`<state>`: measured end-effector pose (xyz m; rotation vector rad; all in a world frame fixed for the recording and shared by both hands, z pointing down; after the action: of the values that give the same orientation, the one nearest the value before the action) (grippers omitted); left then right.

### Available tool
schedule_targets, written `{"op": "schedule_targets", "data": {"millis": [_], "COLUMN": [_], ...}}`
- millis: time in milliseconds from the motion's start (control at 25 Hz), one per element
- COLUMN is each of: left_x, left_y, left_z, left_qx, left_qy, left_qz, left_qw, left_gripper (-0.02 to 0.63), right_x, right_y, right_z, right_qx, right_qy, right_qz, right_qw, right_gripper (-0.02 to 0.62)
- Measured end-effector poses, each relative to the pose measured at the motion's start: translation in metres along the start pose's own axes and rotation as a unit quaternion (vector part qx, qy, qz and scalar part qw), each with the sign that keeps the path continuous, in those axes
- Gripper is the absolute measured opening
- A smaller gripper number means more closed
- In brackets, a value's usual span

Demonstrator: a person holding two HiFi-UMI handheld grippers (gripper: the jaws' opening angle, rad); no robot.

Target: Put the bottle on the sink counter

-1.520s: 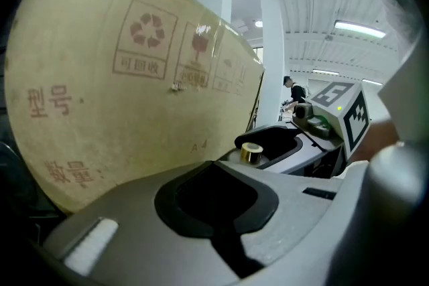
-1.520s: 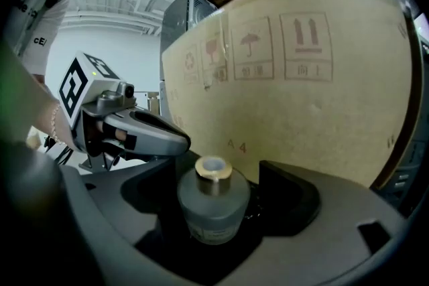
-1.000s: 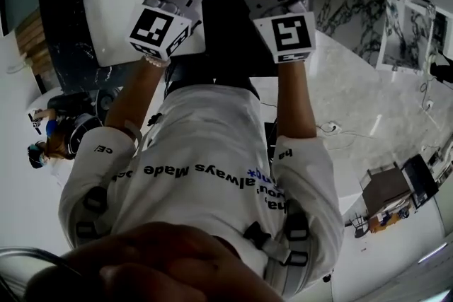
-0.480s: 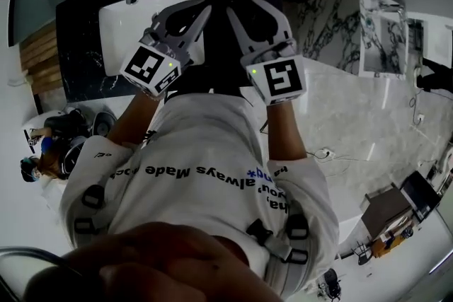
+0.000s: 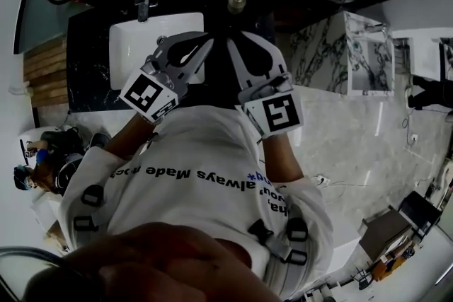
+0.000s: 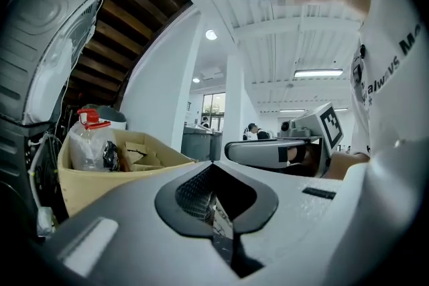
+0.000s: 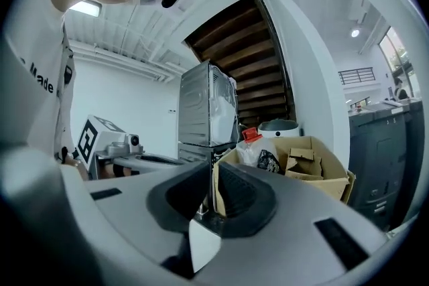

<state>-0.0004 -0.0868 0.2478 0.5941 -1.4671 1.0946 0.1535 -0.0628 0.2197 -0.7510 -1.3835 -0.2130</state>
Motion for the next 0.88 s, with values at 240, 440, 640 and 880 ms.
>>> {"op": "schedule_targets", "data": {"millis": [240, 440, 640, 880], "left_x": [-0.011, -0.013, -0.014, -0.016], "left_y": [0.018, 0.025, 0.026, 0.027], "left_z": [-0.011, -0.018, -0.02, -0.019], "left_qx": [0.009, 0.008, 0.012, 0.014], "left_qy": [-0.004, 0.011, 0.003, -0.001], "left_qz": [-0.01, -0.021, -0.02, -0.022], "left_qw": [0.9999, 0.9997, 0.9997, 0.9997], "left_gripper": [0.003, 0.003, 0.003, 0.003], "right_x": [-0.015, -0.02, -0.022, -0.023], "right_y": [0.018, 0.024, 0.026, 0.025], "right_z": [0.016, 0.027, 0.028, 0.031], "right_qx": [-0.011, -0.018, -0.016, -0.014], "right_qy": [0.006, 0.013, 0.022, 0.027], "right_qz": [-0.007, -0.007, -0.001, 0.0], "right_qw": [1.0, 1.0, 1.0, 1.0], "right_gripper": [0.026, 0.006, 0.006, 0.006]}}
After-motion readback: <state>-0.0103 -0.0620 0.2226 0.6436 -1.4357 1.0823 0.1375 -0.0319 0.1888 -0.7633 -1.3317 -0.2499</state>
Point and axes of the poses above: the fingertips, and each gripper's own axes: y backward along the fingers, z to its left, x out of its underside, the point moved 8 cm from there along y, backward along the fingers, and after that the axes turned 15 degrees about z, right-handed, at the moved point
